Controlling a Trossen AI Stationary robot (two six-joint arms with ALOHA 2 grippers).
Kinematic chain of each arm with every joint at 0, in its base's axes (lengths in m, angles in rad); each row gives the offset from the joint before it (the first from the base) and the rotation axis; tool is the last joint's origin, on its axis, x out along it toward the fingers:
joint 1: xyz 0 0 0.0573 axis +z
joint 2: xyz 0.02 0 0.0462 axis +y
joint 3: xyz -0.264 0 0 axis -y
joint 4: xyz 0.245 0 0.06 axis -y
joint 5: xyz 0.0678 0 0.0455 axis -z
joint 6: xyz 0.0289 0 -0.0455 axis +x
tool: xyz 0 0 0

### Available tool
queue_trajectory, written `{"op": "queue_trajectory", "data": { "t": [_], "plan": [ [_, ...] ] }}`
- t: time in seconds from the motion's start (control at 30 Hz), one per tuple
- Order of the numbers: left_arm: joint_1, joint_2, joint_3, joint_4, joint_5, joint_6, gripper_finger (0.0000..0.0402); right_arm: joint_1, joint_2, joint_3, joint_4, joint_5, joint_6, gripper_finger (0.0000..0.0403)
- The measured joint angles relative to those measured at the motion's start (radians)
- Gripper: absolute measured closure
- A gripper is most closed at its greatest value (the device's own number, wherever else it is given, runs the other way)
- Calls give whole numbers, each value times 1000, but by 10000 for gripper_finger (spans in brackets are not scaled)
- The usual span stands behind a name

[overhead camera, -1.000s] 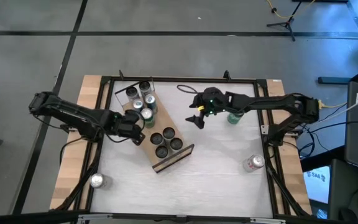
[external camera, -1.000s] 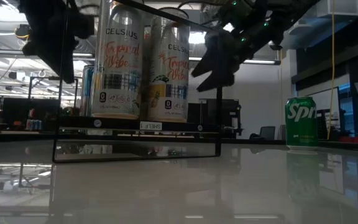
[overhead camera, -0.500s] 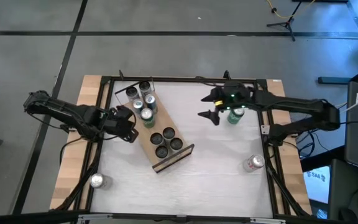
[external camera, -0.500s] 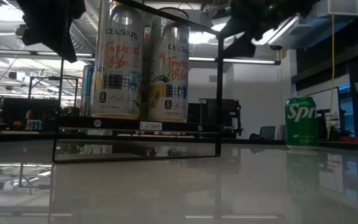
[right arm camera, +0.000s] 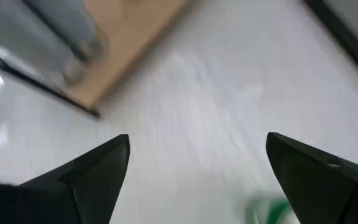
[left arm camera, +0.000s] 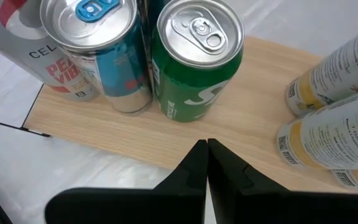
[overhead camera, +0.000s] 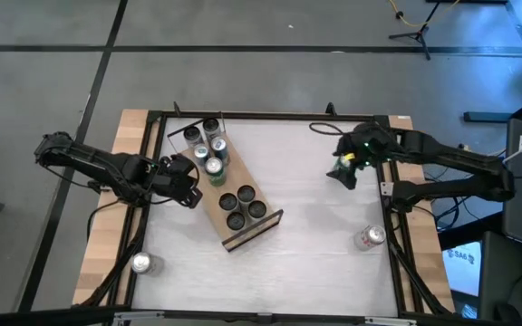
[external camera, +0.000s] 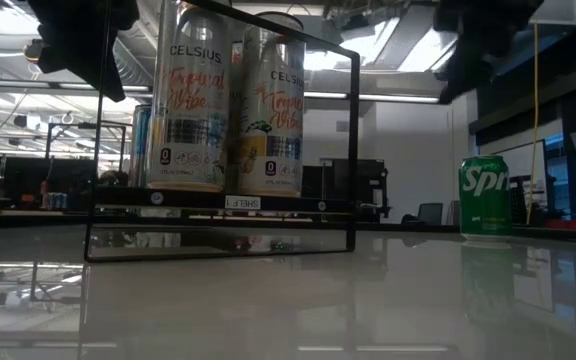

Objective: Place canned beverage on shelf
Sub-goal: Put the green soda can on the shelf aligned with the other green soda can

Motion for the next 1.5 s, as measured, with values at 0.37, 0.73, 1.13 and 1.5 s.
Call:
{"op": "queue_trajectory", "data": {
  "t": [0.37,0.73,1.13,1.5],
  "plan": [
    [0,0,0,9,1,-1,402,-160,31,0,-255,4,-112,29],
    [0,0,0,16,2,-3,402,-294,126,0,-299,-13,-329,29],
    [0,0,0,16,10,-3,402,-301,266,0,-313,71,-434,29],
    [0,0,0,15,26,-3,402,-301,362,0,-310,106,-455,29]
  ]
}}
